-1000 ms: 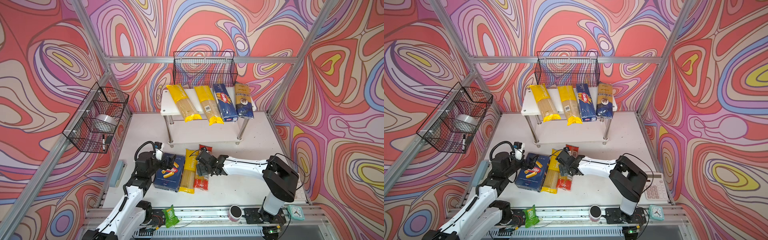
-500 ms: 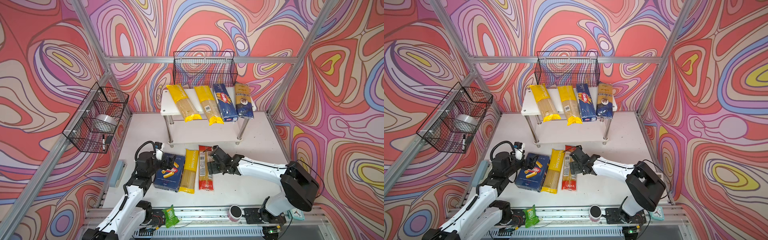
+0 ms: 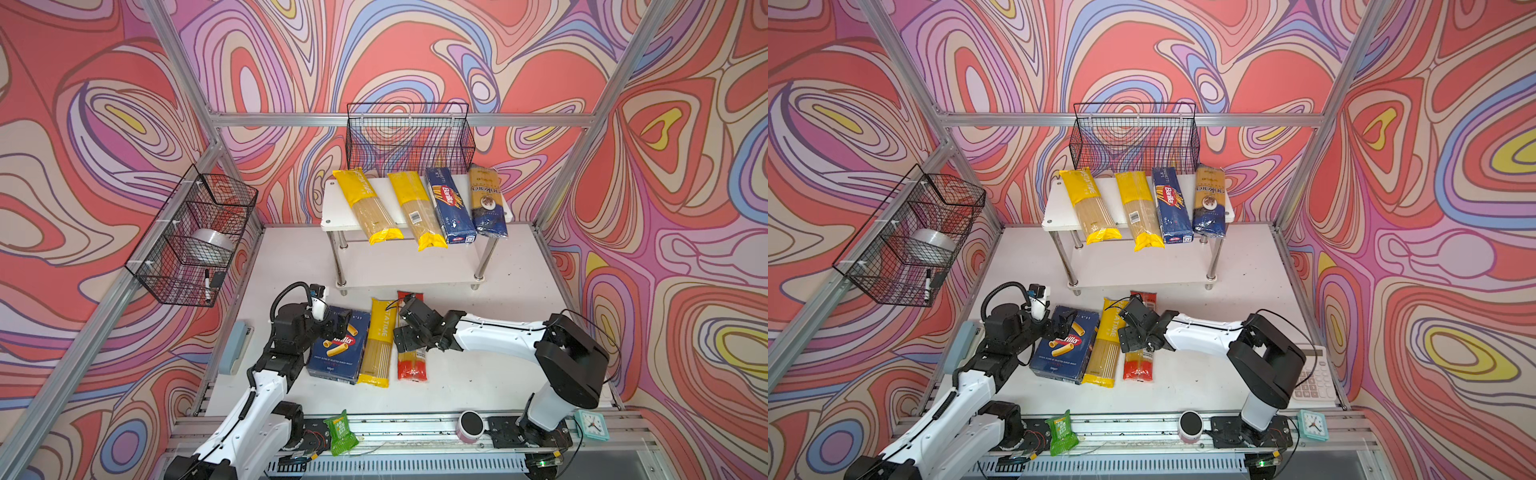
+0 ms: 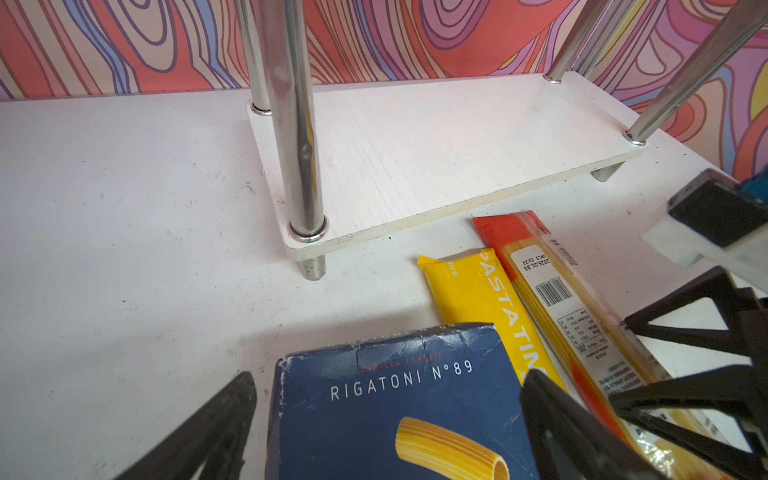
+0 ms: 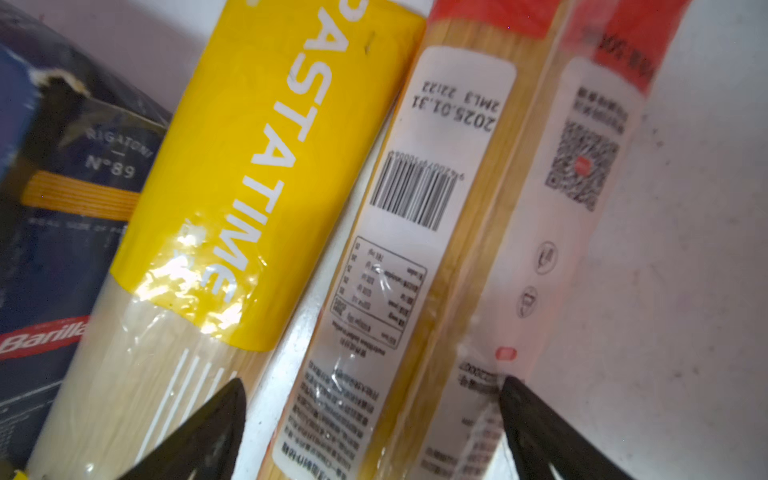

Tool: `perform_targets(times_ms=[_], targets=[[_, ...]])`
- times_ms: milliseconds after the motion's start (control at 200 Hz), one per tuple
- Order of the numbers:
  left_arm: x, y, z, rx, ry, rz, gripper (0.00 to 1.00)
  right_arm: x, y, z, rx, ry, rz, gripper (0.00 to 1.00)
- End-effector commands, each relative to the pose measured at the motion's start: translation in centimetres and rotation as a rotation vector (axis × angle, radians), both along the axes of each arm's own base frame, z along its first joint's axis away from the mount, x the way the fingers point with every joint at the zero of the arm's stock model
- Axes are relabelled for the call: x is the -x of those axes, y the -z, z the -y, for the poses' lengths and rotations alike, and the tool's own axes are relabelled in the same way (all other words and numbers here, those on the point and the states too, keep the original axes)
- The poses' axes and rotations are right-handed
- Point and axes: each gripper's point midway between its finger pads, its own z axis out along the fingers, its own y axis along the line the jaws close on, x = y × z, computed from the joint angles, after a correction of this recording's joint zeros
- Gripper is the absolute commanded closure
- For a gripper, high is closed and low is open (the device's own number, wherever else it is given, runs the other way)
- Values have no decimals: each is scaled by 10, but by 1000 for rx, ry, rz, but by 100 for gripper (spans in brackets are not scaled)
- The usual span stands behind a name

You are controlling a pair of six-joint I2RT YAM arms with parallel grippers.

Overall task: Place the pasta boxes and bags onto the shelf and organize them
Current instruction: 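Close the right gripper on the red-topped spaghetti bag farthest from the Pastatime bag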

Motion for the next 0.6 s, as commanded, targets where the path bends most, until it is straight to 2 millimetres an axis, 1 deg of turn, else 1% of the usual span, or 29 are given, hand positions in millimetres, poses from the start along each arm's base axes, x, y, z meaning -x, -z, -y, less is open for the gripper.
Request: perform_targets(times_ms=[0, 105, 215, 336, 411, 506, 596], targets=[[-5, -12, 3, -5, 19, 29, 0, 4, 14, 6, -15, 74, -31, 2], [-5, -12, 3, -5, 21, 31, 0, 8, 21, 17, 26, 113, -52, 2], [-4, -13, 2, -4, 13, 40, 0, 7, 19, 25, 72, 135, -37, 2], [-4, -13, 2, -5, 15, 41, 0, 5, 19, 23, 77, 135, -34, 2], [-4, -13, 2, -4, 14, 39, 0, 4, 19, 16, 70, 131, -35, 2], [-4, -13, 2, -4, 12, 41, 0, 7, 17, 12, 89, 131, 1, 2], [-4, -13, 2, -5, 14, 41, 0, 10, 20, 10, 86, 131, -16, 1]])
